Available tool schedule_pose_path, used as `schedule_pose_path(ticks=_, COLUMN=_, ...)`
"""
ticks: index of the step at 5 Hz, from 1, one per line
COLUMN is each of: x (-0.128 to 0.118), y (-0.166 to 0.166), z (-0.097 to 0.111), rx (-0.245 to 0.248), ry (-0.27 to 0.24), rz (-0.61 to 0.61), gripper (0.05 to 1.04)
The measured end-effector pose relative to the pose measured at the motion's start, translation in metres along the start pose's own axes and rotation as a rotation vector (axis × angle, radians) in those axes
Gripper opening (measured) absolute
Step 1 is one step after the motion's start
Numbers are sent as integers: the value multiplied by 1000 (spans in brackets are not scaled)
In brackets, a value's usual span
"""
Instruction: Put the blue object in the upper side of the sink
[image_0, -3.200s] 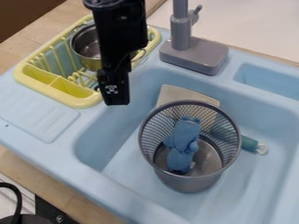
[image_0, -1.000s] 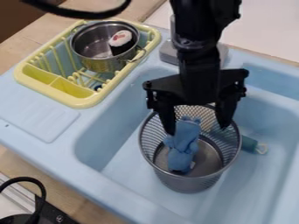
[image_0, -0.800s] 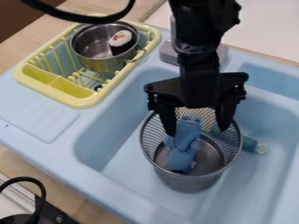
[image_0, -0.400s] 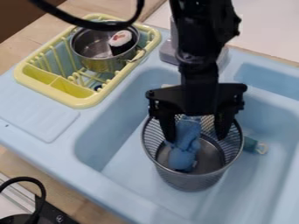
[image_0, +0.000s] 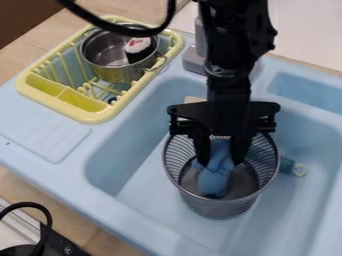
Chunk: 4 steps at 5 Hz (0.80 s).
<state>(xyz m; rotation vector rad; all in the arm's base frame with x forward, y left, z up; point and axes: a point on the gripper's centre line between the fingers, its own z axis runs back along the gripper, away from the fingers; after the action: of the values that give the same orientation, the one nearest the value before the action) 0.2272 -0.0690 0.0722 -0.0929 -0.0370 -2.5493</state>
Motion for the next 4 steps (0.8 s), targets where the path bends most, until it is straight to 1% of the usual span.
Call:
schedule_pose_path(ticks=1, x=1, y=-1, z=0, rx=-17, ry=-1, rz=2, gripper=189)
schedule_pose_path(ticks=2, x=7, y=-6, z=6, rx=-60, ry=-8, rz=40, gripper=80)
schedule_pose_path(ticks=3, x=9, y=-12, z=19, rx=-91, ry=11, rz=160, gripper=58)
schedule_pose_path(ticks=4, x=13, y=-17, z=31, rx=-91, ry=32, rz=223, gripper=58)
